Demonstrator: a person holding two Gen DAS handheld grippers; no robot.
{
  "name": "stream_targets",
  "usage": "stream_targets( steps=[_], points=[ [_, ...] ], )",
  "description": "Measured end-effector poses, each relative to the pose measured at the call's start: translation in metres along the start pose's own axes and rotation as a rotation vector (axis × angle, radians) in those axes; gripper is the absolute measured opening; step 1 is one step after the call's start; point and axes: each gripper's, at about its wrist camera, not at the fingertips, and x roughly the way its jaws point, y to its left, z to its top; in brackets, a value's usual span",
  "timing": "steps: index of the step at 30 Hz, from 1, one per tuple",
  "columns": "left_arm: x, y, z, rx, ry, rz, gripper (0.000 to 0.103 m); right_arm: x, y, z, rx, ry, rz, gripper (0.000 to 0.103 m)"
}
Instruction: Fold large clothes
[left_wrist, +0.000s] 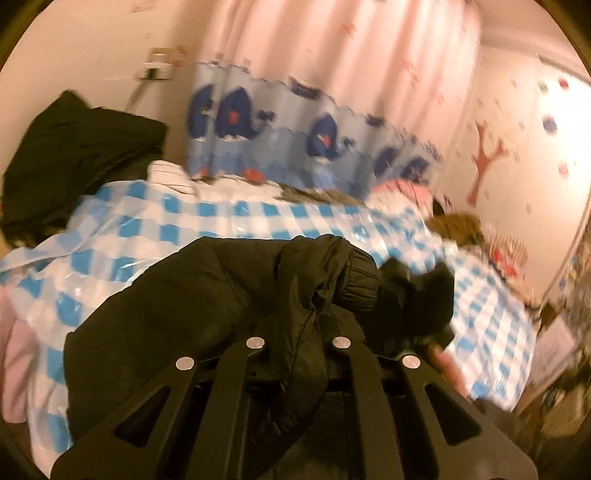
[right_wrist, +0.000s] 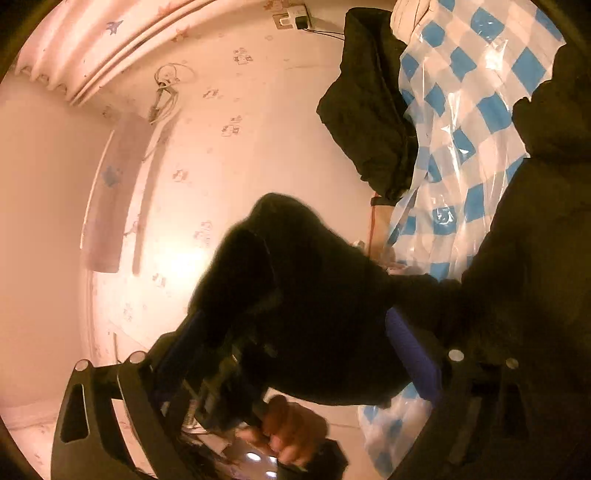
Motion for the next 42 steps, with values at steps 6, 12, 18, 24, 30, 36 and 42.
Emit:
stream_targets(
  steps=[6,12,18,24,30,36,42],
  points=[
    [0.047,-0.054,-0.028,0.145,0.08,0.012,0.005,-0.057,0.015,0.006,0.003,-0.034,0.008,0.096],
    [0.076,-0.083,-0.044,0.231,0.123,0.05,0.005,-0.08,0.029,0.002,-0.135,0.007,-0.176,0.086],
    [0.079,-0.092,-0.047,0.257,0.167,0.035,0.02,-0.088,0.052,0.004,-0.292,0.023,-0.48,0.009],
    [0.029,-0.039,-0.03,0.016,0.065,-0.035,0.061,-0.137,0.103,0.015,-0.4,-0.036,-0.551,0.009],
    [0.041,0.012,-0.037,-0.15,0.085,0.037,0.061,-0.163,0.148,0.006,-0.493,-0.054,-0.593,0.009],
    [0.079,0.026,-0.054,-0.141,0.178,0.134,0.061,-0.205,0.114,0.011,-0.404,-0.111,-0.685,0.009],
    [0.113,0.044,-0.071,-0.086,0.287,0.239,0.061,-0.242,0.054,0.015,-0.275,-0.114,-0.786,0.009]
  ],
)
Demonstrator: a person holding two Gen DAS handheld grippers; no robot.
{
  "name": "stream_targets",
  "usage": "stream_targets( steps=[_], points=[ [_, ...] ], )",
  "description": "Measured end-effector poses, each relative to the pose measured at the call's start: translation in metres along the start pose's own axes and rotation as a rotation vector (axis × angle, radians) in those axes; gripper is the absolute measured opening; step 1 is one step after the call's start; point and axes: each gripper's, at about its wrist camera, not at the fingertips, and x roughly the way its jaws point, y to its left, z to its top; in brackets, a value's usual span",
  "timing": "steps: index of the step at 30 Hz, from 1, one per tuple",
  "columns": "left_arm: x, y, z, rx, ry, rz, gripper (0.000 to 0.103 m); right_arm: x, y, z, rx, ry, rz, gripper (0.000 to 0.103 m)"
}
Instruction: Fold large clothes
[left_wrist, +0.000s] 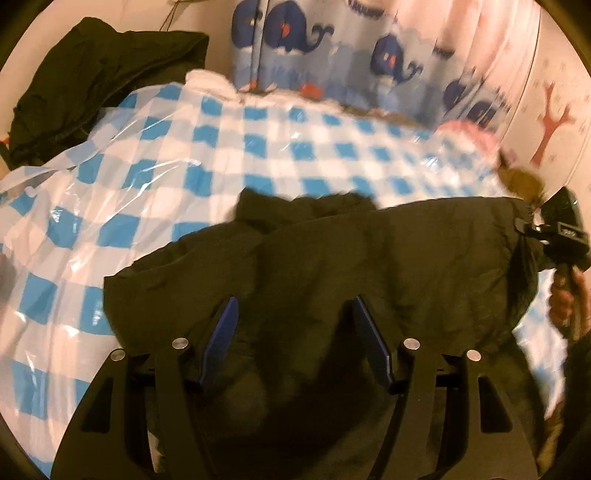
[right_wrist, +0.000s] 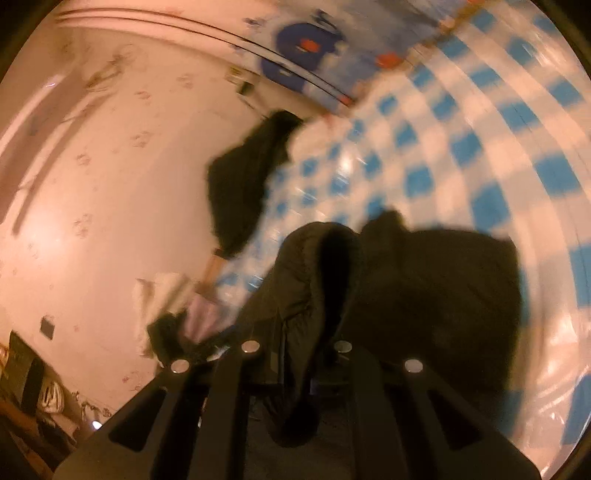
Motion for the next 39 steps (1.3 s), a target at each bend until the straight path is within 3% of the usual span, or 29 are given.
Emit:
stream_targets(
  steps=[3,7,12,14,16,21,23,25,28,30,32,34,36,39],
  points=[
    [0.025,0.009,-0.01,0.025,0.065,0.052,0.061,0.021,-0.038,-0.013,0.051,0.064,-0.077,0.009],
    [0.044,0.008,-0.024,0.093,0.081,0.104,0.061,0.037,-0.07,-0.026,0.095,0.093,-0.086,0.01],
    [0.05,0.001,-0.03,0.169,0.083,0.183,0.061,0.033,-0.071,-0.029,0.101,0.083,-0.068,0.01],
    [0.036,-0.006,-0.03,0.206,0.022,0.24,0.061,0.024,-0.067,-0.029,0.091,0.077,-0.058,0.012],
    [0.031,-0.008,-0.032,0.238,-0.005,0.271,0.061,0.024,-0.075,-0.031,0.092,0.115,-0.119,0.02],
    [0.048,0.002,-0.038,0.222,0.051,0.252,0.063,0.018,-0.083,-0.037,0.12,0.151,-0.12,0.032],
    [0.049,0.0,-0.04,0.233,0.049,0.262,0.063,0.006,-0.081,-0.037,0.113,0.15,-0.159,0.042],
    [0.049,-0.001,-0.042,0.244,0.048,0.266,0.064,-0.008,-0.076,-0.035,0.099,0.127,-0.223,0.05],
    [0.047,-0.003,-0.043,0.251,0.047,0.282,0.064,-0.036,-0.036,-0.031,-0.056,-0.029,-0.439,0.052],
    [0.04,-0.007,-0.044,0.264,0.037,0.299,0.064,-0.042,-0.008,-0.03,-0.145,-0.093,-0.426,0.056],
    [0.032,-0.012,-0.044,0.282,0.016,0.326,0.066,-0.025,0.015,-0.033,-0.23,-0.061,-0.398,0.062],
    [0.025,-0.017,-0.044,0.301,-0.011,0.344,0.072,0.013,0.018,-0.042,-0.277,0.072,-0.496,0.062],
    [0.023,-0.022,-0.045,0.334,-0.029,0.375,0.076,0.04,0.003,-0.054,-0.295,0.152,-0.592,0.062],
    [0.033,-0.013,-0.047,0.315,-0.002,0.349,0.079,0.057,-0.028,-0.068,-0.258,0.179,-0.598,0.063]
  ],
)
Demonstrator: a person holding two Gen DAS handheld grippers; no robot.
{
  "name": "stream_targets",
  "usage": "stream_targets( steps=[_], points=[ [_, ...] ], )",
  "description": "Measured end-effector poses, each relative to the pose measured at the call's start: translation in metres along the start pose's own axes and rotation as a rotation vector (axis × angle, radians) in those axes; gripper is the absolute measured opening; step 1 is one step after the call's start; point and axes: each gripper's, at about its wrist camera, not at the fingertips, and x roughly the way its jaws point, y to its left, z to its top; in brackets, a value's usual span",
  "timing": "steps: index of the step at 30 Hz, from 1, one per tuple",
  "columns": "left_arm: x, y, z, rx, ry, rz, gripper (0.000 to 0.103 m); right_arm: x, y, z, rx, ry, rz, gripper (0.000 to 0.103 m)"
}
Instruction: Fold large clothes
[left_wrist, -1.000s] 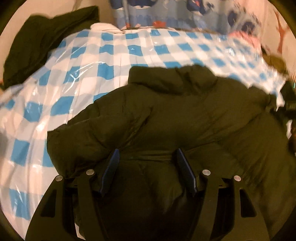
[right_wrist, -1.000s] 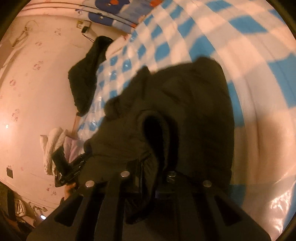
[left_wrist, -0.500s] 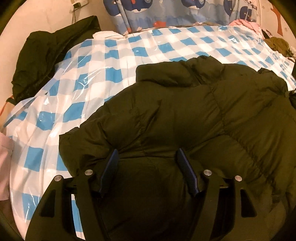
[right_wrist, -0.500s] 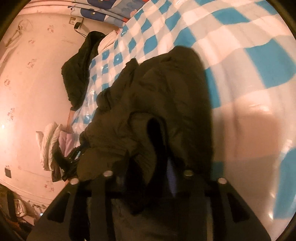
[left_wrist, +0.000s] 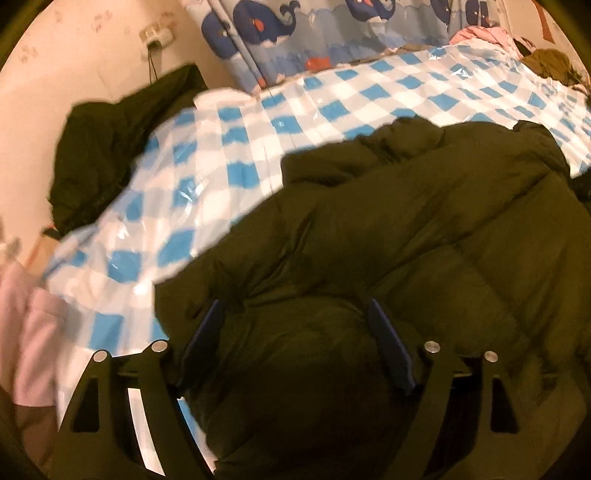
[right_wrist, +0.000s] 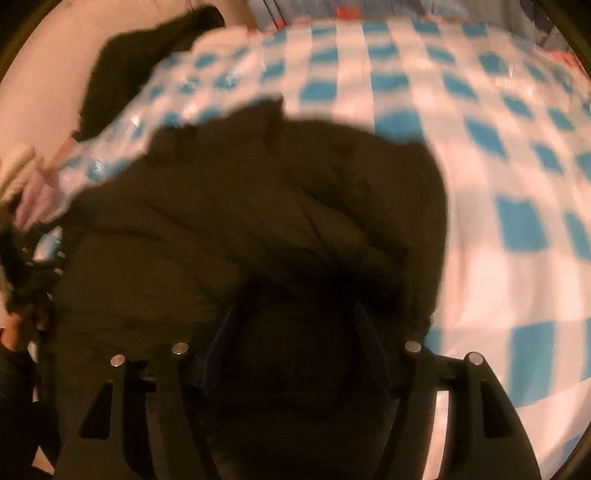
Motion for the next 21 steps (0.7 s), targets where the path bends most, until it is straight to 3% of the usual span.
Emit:
stream_targets(
  steps=[3,6,8,10,12,15,18,21],
  points=[
    [0.017,0.009,-0.006,-0.037,0.024,-0.044,0.084,-0.003,-0.006,-0.002,0.025,0.01,0.014,0.064],
    [0.013,0.013,-0.008,-0.05,0.019,-0.03,0.083,-0.027,-0.005,-0.006,0.024,-0.046,0.007,0.066],
    [0.007,0.014,-0.009,-0.036,0.0,-0.03,0.083,-0.017,-0.01,-0.015,0.024,0.024,-0.014,0.068],
    [0.008,0.017,-0.009,-0.035,0.01,-0.041,0.083,-0.015,-0.017,-0.014,0.054,0.04,0.013,0.068],
    [0.0,0.022,-0.007,-0.063,0.007,-0.05,0.083,-0.031,-0.014,-0.01,0.059,-0.029,0.011,0.068],
    [-0.024,0.036,0.003,-0.109,-0.069,-0.083,0.083,-0.057,0.007,-0.001,0.015,-0.157,0.032,0.07],
    [-0.027,0.05,0.013,-0.164,-0.097,-0.083,0.084,-0.051,0.02,0.014,-0.032,-0.167,-0.022,0.07],
    [-0.002,0.059,0.011,-0.208,-0.05,-0.072,0.084,-0.02,0.006,0.03,0.007,-0.132,-0.121,0.07]
  ],
)
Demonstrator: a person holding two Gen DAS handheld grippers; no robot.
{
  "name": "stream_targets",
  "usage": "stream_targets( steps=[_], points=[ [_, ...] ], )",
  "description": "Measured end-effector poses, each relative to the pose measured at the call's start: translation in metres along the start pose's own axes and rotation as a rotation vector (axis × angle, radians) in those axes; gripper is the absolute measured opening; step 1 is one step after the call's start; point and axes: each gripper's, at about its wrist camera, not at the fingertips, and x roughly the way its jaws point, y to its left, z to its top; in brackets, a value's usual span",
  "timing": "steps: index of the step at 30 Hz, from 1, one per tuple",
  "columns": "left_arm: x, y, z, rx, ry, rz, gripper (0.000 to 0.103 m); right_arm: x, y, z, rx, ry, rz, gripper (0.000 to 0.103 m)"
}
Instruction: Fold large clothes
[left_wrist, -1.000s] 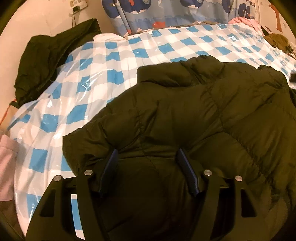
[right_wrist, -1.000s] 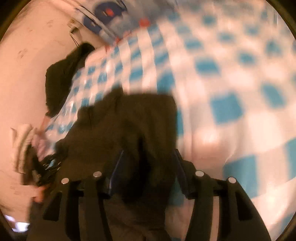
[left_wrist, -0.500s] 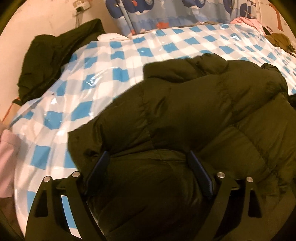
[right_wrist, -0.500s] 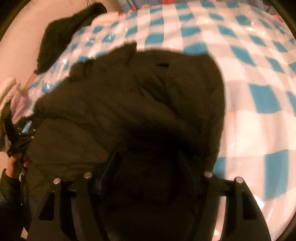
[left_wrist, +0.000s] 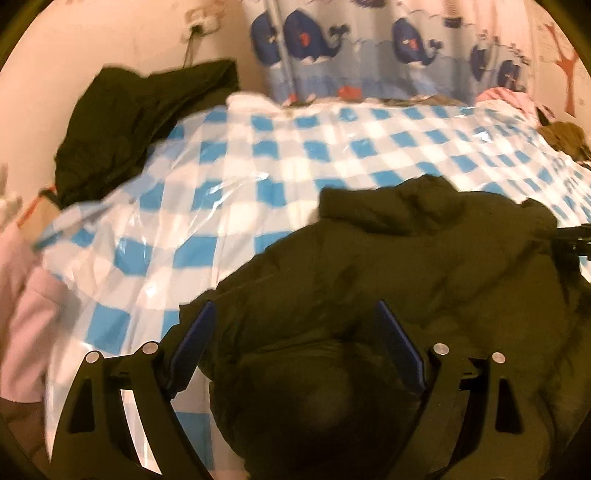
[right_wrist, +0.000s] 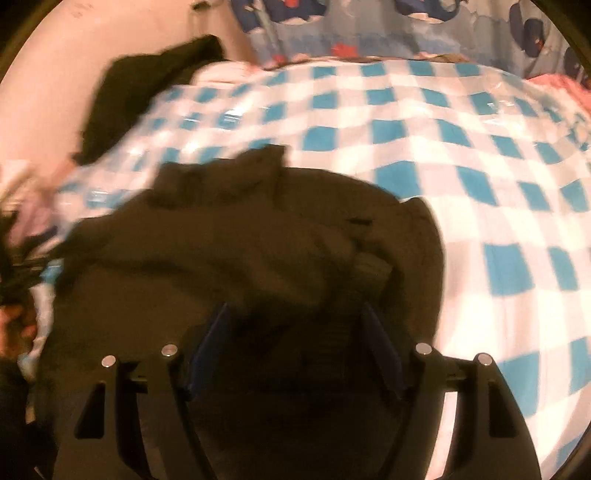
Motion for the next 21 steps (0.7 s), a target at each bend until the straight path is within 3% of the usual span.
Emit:
stream_targets(
  steps=[3,6,8,10,13,15,17,18,21],
  points=[
    [0.039,0.014,-0.015,-0.039,0.089,-0.01,0.088,0.033,-0.019,-0.006,0.069,0.07,0.054,0.074],
    [0.051,0.024,-0.022,-0.089,0.117,-0.048,0.092,0.034,-0.012,-0.013,0.042,0.078,0.017,0.076],
    [0.043,0.022,-0.018,-0.067,0.106,-0.017,0.092,0.026,-0.011,-0.011,0.054,0.087,0.009,0.075],
    [0.028,0.02,-0.011,-0.046,0.057,0.006,0.092,0.004,-0.005,-0.004,0.041,0.007,0.046,0.075],
    [0.022,0.025,-0.005,-0.062,0.038,0.008,0.092,-0.014,-0.001,0.002,0.021,-0.066,0.01,0.077],
    [0.035,0.028,-0.008,-0.079,0.074,0.009,0.092,0.009,-0.012,0.001,0.031,0.004,-0.053,0.077],
    [0.049,0.03,-0.016,-0.095,0.107,-0.024,0.093,0.028,-0.027,-0.007,0.058,0.055,-0.016,0.085],
    [0.054,0.03,-0.02,-0.106,0.111,-0.032,0.094,0.035,-0.031,-0.01,0.081,0.053,0.006,0.086],
    [0.064,0.024,-0.025,-0.096,0.125,-0.02,0.096,0.037,-0.025,-0.011,0.043,0.061,-0.035,0.089]
  ],
)
